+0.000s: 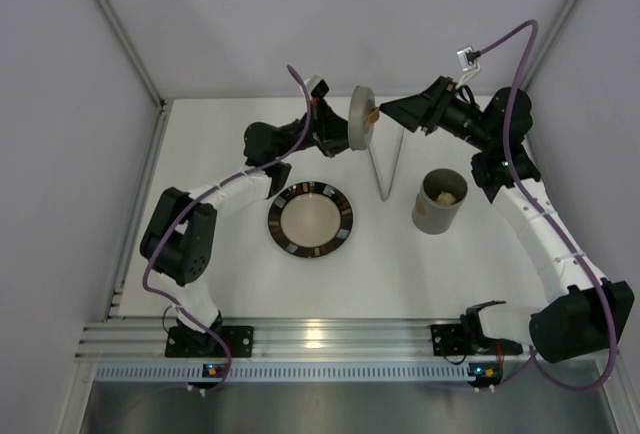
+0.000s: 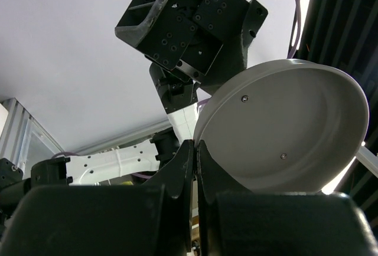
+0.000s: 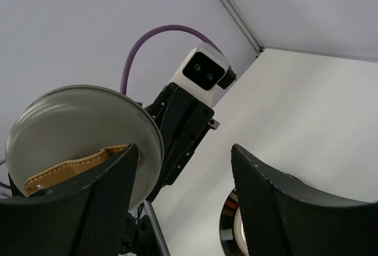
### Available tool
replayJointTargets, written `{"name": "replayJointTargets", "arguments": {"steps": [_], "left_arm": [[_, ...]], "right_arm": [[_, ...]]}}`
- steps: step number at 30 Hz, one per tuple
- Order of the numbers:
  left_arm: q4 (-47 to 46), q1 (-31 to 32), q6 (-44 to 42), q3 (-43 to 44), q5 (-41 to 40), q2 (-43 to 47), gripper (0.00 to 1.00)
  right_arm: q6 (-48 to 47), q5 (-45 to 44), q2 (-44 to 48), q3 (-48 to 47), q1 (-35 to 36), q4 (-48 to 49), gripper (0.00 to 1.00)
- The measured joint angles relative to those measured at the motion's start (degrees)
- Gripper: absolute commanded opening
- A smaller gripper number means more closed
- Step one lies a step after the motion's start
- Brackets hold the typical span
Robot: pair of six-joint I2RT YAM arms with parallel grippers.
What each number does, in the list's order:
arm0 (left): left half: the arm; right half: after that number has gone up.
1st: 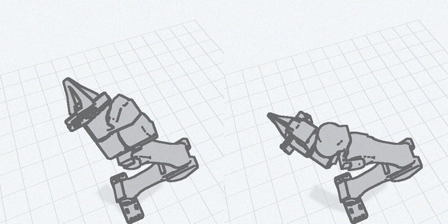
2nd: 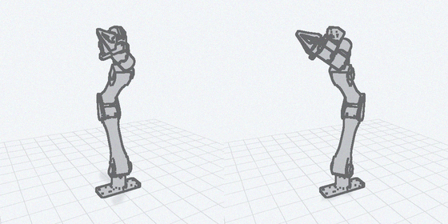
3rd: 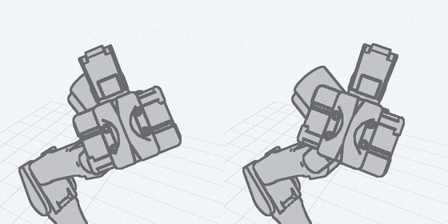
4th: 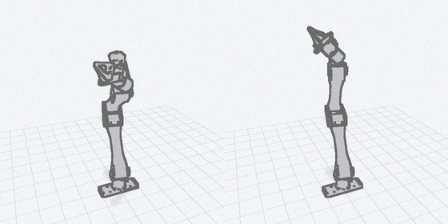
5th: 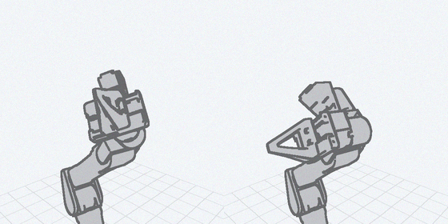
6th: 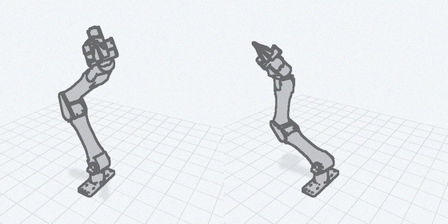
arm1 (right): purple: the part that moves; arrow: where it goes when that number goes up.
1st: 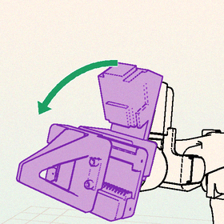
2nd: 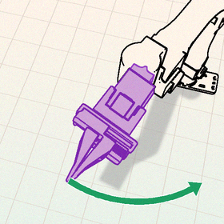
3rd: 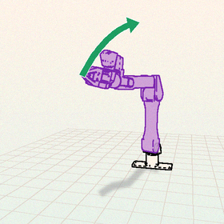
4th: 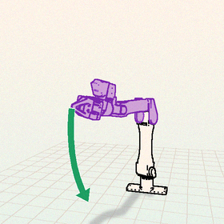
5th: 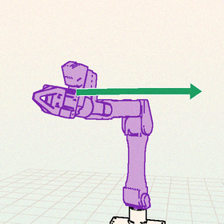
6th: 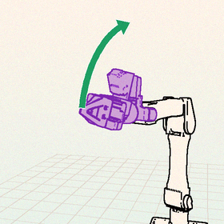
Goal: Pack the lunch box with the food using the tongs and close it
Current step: Pick up the box lid from the center of the board.
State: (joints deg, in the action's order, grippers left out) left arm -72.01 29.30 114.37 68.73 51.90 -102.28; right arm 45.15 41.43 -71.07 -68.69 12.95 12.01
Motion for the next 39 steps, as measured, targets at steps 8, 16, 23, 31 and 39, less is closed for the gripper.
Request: {"name": "replayJointTargets", "arguments": {"steps": [8, 16, 23, 31, 39], "left_arm": [[-0.04, 0.83, 0.00, 0.00, -0.09, -0.39, 0.00], [-0.04, 0.83, 0.00, 0.02, -0.09, -0.44, 0.00], [-0.04, 0.83, 0.00, 0.17, -0.13, -0.76, 0.00], [-0.04, 0.87, 0.02, 0.74, -0.37, -1.97, 0.00], [-0.04, 1.20, 0.02, 1.55, -0.52, -2.36, 0.00]], "right_arm": [[0.55, 0.74, 0.61, 0.00, 0.00, 2.56, 0.63], [1.31, 1.07, 3.56, 0.31, 0.00, 4.79, 0.59], [4.76, 4.39, 3.76, 1.81, 0.00, 10.56, 0.54], [8.13, 7.98, 2.60, 3.43, 0.00, 17.53, 0.54], [8.00, 9.07, 1.92, 3.48, 0.00, 18.43, 0.54]]}}
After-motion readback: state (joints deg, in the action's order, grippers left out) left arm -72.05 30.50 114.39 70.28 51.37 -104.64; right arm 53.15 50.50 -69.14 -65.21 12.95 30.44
